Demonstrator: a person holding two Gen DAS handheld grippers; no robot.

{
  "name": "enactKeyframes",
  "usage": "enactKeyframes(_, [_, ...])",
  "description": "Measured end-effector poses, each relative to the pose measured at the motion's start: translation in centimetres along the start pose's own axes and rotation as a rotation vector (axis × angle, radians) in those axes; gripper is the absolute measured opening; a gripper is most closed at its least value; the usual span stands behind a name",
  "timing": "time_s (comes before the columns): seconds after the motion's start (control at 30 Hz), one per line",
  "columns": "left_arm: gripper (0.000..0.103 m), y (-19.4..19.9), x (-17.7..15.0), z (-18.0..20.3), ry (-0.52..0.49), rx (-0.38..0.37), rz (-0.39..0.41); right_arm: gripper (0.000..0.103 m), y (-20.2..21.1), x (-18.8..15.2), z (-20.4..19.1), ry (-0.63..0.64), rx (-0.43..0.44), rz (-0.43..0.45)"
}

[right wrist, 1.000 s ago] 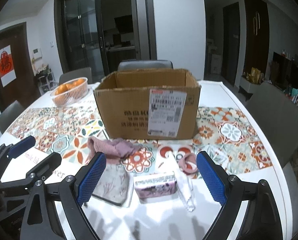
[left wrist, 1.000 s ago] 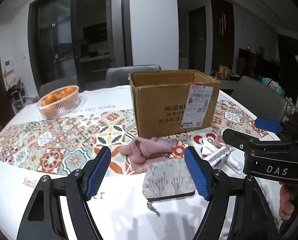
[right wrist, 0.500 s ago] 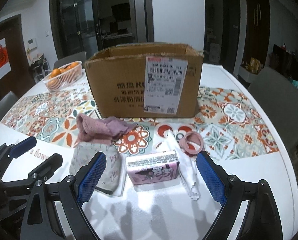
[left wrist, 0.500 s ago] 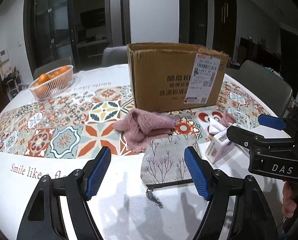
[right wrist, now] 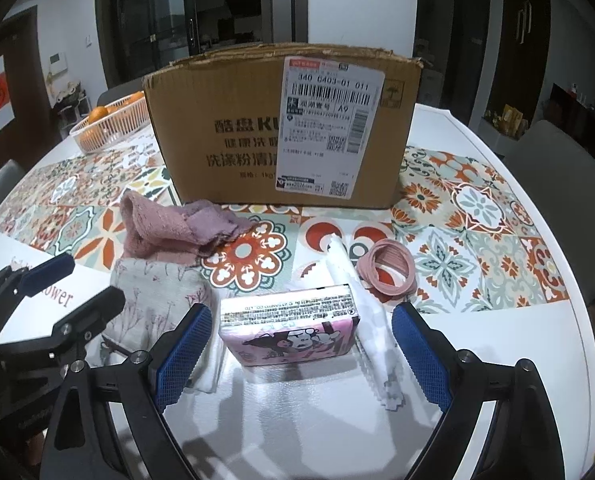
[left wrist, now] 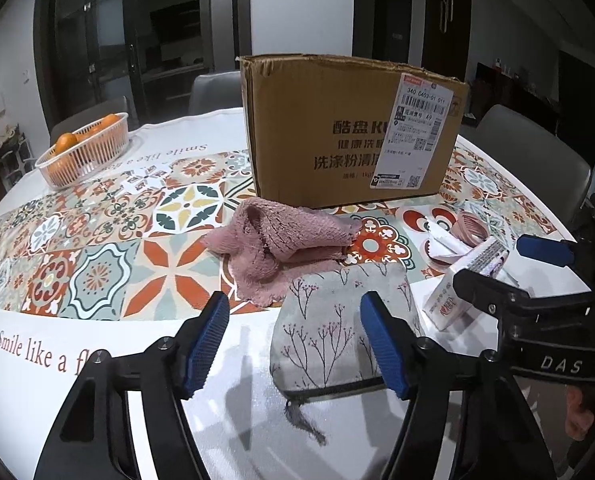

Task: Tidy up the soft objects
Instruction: 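Grasp the floral pouch with the left tool while the right tool grasps the pink boxed item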

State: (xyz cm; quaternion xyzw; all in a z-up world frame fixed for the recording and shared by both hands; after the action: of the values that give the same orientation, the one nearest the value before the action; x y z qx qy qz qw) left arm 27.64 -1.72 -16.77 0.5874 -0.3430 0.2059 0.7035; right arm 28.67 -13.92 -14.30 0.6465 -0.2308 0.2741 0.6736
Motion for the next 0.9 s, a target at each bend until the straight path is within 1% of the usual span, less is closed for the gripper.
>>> enactKeyframes(0.07, [0.060, -0.6, 0.1, 0.1, 0.004, -0.012, -0.008, 0.093, -0.4, -0.2, 0.0, -0.001, 0.005, -0.011])
enactKeyframes(0.13, [0.051, -1.3, 0.2, 0.0, 0.013, -0.012, -0.024, 0.093, -0.8, -0.4, -0.1, -0.003, 0.009, -0.023])
enactKeyframes(0.2, [0.047, -1.8, 0.1, 0.1, 0.026, -0.025, -0.038, 0.093, -1.2, -0.5, 0.0, -0.010, 0.008, -0.034])
enactKeyframes(0.23, [0.043, -2.1, -0.1, 0.1, 0.031, -0.031, -0.048, 0.093, -1.4, -0.5, 0.1, -0.018, 0.008, -0.037])
enactKeyframes(0.33, [0.035, -2.6, -0.3, 0.4, 0.040, -0.048, -0.067, 0.093, -1.5, -0.5, 0.1, -0.019, 0.010, -0.034])
enactKeyframes(0.4, [0.033, -2.7, -0.4, 0.5, 0.044, -0.057, -0.075, 0.093, -1.5, -0.4, 0.2, -0.015, -0.001, -0.029])
enactKeyframes(0.43, [0.029, -2.7, -0.4, 0.6, 0.042, -0.056, -0.075, 0.093, -1.5, -0.4, 0.2, -0.012, -0.005, -0.027])
enactKeyframes(0.53, [0.024, -2.5, -0.5, 0.7, 0.036, -0.055, -0.072, 0.092, -1.4, -0.4, 0.4, -0.014, -0.011, -0.021])
enactKeyframes(0.6, [0.022, -2.3, -0.5, 0.7, 0.034, -0.050, -0.069, 0.086, -1.3, -0.5, 0.4, -0.019, -0.007, -0.016])
enactKeyframes(0.63, [0.021, -2.1, -0.5, 0.7, 0.036, -0.050, -0.065, 0.079, -1.2, -0.5, 0.3, -0.019, -0.002, -0.016])
enactKeyframes(0.67, [0.020, -2.0, -0.5, 0.7, 0.038, -0.048, -0.062, 0.075, -1.2, -0.5, 0.3, -0.018, -0.002, -0.015])
enactKeyframes(0.73, [0.016, -1.6, -0.4, 0.7, 0.039, -0.042, -0.055, 0.075, -1.1, -0.6, 0.3, -0.017, -0.005, -0.015])
enactKeyframes(0.9, [0.012, -0.4, -0.1, 1.1, 0.034, -0.039, -0.033, 0.074, -0.7, -0.7, 0.4, -0.019, -0.003, -0.011])
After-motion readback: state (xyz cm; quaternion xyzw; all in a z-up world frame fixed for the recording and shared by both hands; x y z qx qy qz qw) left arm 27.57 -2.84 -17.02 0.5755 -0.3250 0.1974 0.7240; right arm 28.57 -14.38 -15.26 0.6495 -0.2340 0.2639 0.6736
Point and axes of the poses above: each gripper's, at about its wrist camera, not at the fingertips, and y roughly against the way its jaws point, z to its right, x to its top, the point moved 9 cm from there along -y, roughly the way its jaws point, and after that the axes turned 5 degrees about y, right-handed, at the moved point
